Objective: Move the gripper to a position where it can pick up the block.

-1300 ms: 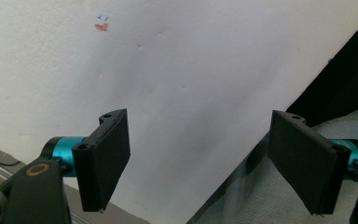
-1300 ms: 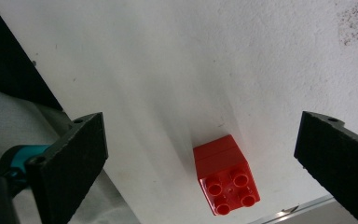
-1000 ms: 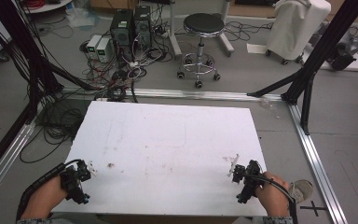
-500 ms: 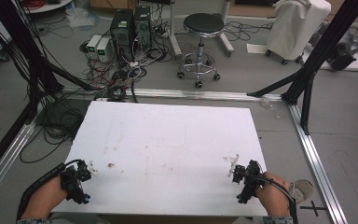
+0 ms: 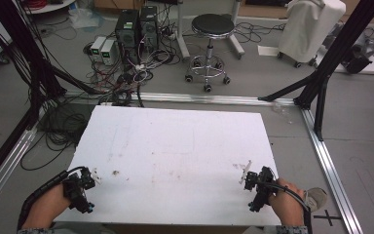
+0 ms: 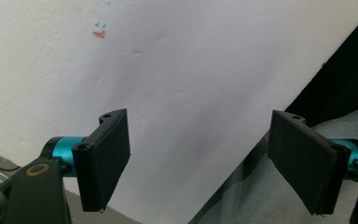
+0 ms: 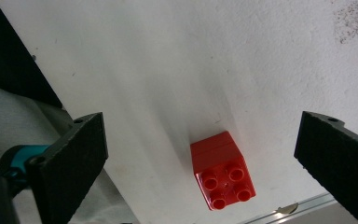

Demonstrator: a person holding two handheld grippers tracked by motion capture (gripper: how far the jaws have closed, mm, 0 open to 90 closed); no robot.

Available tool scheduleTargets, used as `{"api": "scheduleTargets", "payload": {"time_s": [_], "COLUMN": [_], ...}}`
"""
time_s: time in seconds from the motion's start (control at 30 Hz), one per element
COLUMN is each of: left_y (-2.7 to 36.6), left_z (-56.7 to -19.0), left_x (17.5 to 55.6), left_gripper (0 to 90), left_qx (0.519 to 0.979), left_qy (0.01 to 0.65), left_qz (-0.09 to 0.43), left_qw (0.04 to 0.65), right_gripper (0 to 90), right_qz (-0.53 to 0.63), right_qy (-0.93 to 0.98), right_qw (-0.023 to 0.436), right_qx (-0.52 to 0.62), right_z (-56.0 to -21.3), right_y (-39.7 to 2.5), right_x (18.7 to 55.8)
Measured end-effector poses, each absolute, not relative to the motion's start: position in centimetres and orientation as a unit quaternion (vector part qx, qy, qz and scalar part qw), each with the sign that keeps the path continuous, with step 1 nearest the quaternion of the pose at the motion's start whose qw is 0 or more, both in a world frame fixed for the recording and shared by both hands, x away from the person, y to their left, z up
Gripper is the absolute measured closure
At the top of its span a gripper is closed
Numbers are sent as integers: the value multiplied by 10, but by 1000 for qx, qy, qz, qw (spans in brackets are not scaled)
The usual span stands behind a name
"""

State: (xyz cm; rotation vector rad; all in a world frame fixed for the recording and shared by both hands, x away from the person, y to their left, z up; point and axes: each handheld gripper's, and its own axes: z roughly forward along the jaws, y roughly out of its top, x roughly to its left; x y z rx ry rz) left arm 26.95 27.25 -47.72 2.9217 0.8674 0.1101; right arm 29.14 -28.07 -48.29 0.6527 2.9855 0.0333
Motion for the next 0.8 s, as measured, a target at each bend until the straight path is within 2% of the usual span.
{"api": "scheduleTargets", "payload": {"time_s": [0.6, 0.8], "left_y": [274, 274], "left_z": [-477, -476], "left_x": [269, 270], "left_gripper": [215, 215], "left_qx": [957, 956], "left_qy": [285, 286], "left_qz": [41, 41], "left_qw": [47, 46], "right_gripper": [17, 17], "right_qz": [18, -1], "right_qy": [983, 989], "right_qw": [61, 40], "right_qx": [172, 139], "right_z": [-481, -484], "right_y": [-290, -296], "right_x": [291, 291]}}
